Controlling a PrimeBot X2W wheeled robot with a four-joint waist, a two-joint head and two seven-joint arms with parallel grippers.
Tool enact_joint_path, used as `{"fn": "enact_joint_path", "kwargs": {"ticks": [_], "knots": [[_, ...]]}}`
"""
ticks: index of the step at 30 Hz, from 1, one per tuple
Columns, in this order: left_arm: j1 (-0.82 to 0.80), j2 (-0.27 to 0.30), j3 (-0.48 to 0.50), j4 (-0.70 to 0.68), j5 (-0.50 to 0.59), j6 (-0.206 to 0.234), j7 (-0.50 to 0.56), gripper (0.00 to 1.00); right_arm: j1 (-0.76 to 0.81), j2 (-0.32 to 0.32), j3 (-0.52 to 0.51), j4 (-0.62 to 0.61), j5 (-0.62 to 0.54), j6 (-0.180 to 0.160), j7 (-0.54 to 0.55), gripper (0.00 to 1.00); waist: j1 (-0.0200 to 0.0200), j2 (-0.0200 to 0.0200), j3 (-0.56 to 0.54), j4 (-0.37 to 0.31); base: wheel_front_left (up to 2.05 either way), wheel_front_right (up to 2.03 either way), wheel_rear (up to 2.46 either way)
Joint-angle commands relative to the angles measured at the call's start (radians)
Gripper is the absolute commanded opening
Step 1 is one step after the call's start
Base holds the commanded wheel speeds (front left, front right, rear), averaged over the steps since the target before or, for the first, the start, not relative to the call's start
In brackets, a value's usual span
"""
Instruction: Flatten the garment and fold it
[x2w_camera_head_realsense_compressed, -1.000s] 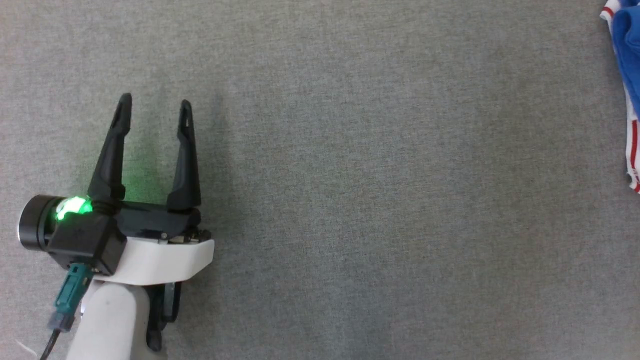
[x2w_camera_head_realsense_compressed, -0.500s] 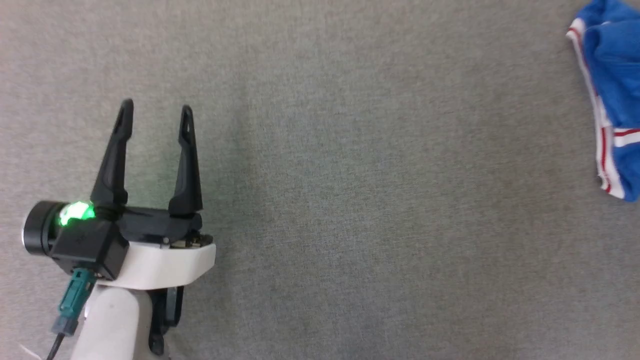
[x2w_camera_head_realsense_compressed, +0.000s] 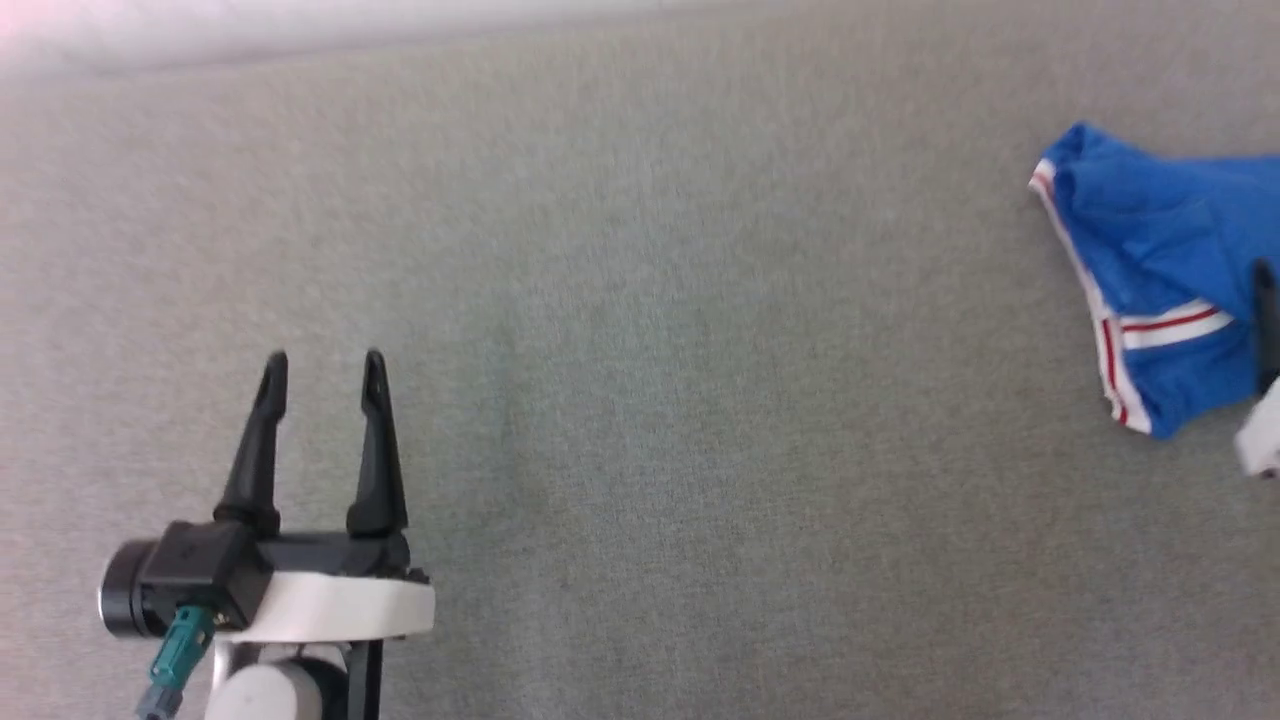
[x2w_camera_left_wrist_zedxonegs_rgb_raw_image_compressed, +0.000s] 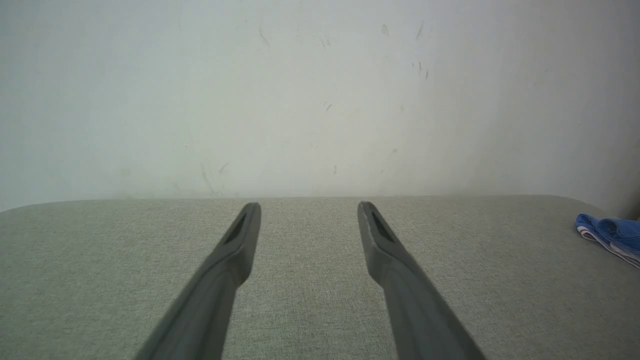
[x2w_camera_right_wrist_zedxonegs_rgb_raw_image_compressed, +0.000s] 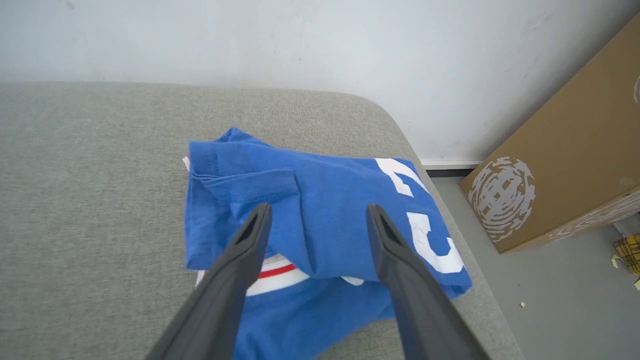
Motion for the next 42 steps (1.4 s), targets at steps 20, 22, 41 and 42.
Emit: {"fn": "enact_joint_path", "kwargs": {"ticks": [20, 22, 41, 42], "knots": [[0.115, -0.006, -0.002, 0.078, -0.042, 0.027, 0.053, 1.00, 0.290, 0.244, 0.082, -0.286, -0.116, -0.002, -0.220, 1.00, 0.0003, -0.0002, -0.253, 0.066, 0.00, 0.00, 0.00], [0.132, -0.008, -0.002, 0.088, -0.044, 0.028, 0.044, 1.00, 0.318, 0.255, 0.088, -0.287, -0.132, -0.002, -0.239, 1.00, 0.0003, -0.0002, -0.256, 0.066, 0.00, 0.00, 0.00], [0.207, -0.025, -0.017, 0.158, -0.045, -0.001, -0.003, 1.00, 0.442, 0.278, 0.116, -0.192, -0.127, -0.002, -0.358, 1.00, 0.0003, -0.0002, -0.287, 0.074, 0.00, 0.00, 0.00], [0.207, -0.025, -0.016, 0.159, -0.045, -0.002, -0.003, 1.00, 0.440, 0.278, 0.117, -0.191, -0.127, -0.002, -0.359, 1.00, 0.0003, -0.0002, -0.286, 0.072, 0.00, 0.00, 0.00]]}}
